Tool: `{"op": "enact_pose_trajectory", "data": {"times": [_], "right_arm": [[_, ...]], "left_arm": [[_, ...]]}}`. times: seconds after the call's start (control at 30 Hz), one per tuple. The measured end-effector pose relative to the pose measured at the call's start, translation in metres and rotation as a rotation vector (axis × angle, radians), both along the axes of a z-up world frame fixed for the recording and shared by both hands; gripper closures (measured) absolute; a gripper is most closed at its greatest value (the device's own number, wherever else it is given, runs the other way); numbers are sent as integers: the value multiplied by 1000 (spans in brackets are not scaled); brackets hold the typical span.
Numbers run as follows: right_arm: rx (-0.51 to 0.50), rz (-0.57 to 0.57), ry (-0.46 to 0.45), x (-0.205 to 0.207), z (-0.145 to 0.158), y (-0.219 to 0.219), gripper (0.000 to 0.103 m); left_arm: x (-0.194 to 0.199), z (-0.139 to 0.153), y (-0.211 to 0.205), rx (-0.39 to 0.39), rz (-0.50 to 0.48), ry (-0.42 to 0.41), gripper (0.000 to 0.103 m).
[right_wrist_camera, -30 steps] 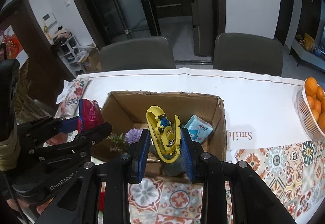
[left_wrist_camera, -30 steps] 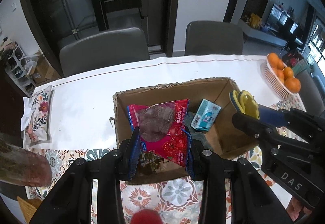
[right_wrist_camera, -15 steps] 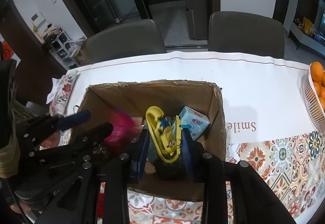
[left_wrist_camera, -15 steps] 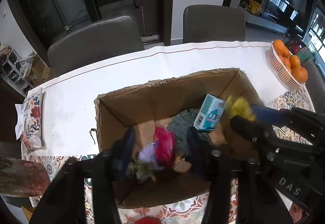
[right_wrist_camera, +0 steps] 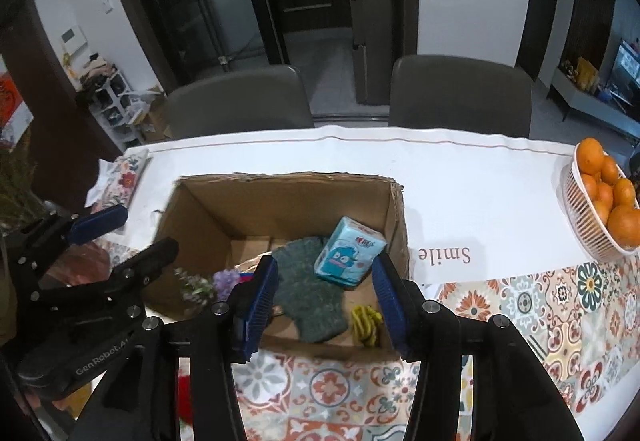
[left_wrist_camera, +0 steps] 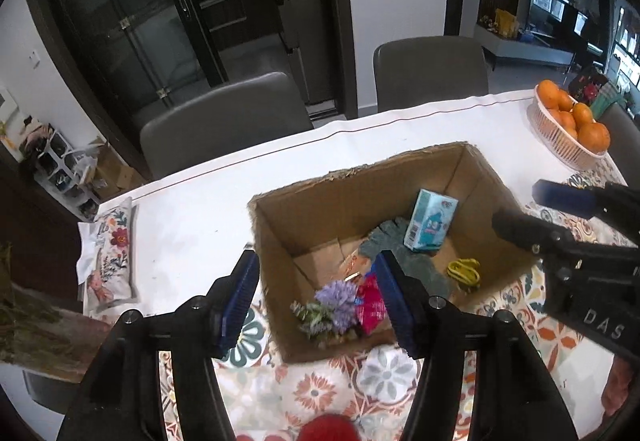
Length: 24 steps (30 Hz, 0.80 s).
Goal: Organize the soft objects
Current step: 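Reach the left tool to the red pompom toy while the right tool reaches the Mickey plush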
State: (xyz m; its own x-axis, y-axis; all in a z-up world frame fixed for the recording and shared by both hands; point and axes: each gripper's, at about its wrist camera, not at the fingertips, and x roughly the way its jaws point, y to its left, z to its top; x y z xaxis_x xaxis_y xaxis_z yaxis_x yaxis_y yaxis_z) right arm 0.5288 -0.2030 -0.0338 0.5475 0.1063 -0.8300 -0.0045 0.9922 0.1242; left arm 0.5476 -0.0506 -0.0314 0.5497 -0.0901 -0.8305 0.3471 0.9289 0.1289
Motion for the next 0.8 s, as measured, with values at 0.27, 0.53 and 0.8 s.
{"op": "enact_pose_trajectory", "data": {"times": [0.27,0.53,0.8], "right_arm": [[-25,46,-57,-42,33,24,52],[-30,56,-89,-85,50,45,46],[-16,75,-90,-125,46,62,39]], "left_arm": [[-41,23,24,-34,12,-25,39],[-88,34,45,-24,-7,-61,34],[-127,27,57,20,-27,-62,30]]}}
